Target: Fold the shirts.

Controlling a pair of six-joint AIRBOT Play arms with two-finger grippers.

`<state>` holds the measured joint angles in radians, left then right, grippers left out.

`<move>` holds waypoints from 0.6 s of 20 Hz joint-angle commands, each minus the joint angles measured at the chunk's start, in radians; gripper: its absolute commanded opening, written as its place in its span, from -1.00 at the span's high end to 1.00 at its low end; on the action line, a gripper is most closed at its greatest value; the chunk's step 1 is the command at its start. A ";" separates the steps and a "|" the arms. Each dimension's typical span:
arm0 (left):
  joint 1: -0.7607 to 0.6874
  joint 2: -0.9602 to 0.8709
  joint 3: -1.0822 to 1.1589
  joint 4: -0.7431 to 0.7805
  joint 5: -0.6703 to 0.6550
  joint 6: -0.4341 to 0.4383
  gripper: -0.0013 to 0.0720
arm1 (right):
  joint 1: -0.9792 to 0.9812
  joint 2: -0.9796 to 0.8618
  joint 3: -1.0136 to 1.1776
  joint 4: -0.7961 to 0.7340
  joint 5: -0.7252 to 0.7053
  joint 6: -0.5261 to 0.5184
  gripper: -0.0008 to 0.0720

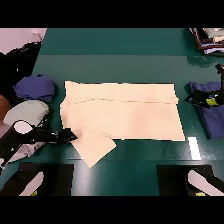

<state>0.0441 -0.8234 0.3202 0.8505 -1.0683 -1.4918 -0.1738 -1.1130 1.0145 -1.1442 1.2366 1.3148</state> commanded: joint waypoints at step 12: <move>-0.001 0.006 -0.021 -0.094 -0.005 0.098 0.90 | -0.431 0.063 -0.424 -0.006 0.160 -0.087 -0.27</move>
<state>0.0437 -0.8185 0.3000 0.7586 -1.0740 -1.4048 -0.4896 -1.0439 0.7219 -1.1545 1.3766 1.2648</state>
